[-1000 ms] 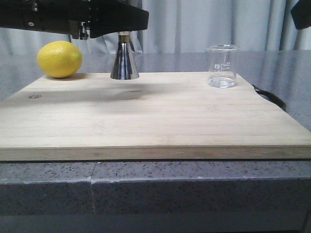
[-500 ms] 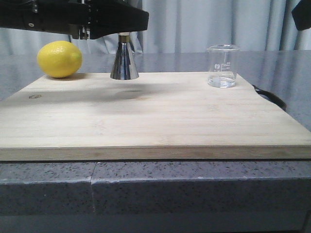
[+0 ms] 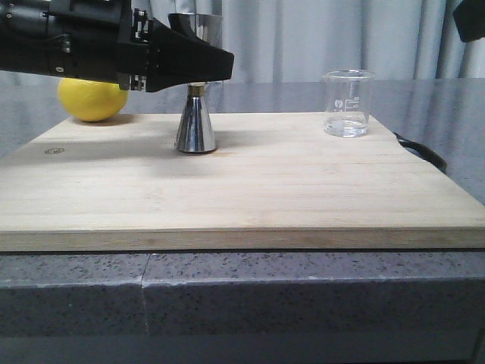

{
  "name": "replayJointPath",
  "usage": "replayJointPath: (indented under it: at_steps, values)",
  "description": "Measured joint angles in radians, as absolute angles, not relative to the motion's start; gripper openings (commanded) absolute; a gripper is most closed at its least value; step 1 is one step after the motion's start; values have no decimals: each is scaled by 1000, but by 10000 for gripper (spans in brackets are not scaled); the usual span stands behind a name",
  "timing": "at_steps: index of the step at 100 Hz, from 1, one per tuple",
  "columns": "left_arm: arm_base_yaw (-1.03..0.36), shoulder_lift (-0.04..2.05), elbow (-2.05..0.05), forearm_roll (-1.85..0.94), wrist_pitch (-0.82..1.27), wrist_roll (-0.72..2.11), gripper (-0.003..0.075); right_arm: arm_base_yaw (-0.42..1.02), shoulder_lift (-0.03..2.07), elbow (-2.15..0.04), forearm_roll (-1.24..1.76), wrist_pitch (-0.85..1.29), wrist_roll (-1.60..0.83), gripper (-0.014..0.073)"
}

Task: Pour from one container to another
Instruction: 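Lower the jigger onto the board and release it with the left gripper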

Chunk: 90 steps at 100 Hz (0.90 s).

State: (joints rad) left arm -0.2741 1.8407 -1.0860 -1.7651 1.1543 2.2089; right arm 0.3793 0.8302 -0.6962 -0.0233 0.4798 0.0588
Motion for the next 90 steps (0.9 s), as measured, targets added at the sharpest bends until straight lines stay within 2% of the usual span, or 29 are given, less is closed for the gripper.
replayJointPath:
  at_steps: [18,25,46,61,68,90]
  values:
    - [-274,1843,-1086,-1765,1154,2209,237,379,830,-696,-25,480,60,556]
    - [-274,1843,-1086,-1765,1154,2209,263,379,830,-696,-25,479,60,556]
    - [-274,1843,-1086,-1765,1158,2209,414,379,830,-696,-27,478,60,556]
    - [-274,1843,-1086,-1767,1158,2209,580,379,830,-696,-35,477,60,556]
    - [-274,1837,-1086,-1743,1158,2195,626,379,830,-696,-40,475,60,556]
    - [-274,1737,-1112,-1483,1024,1927,631,379,830,-696,-46,475,60,556]
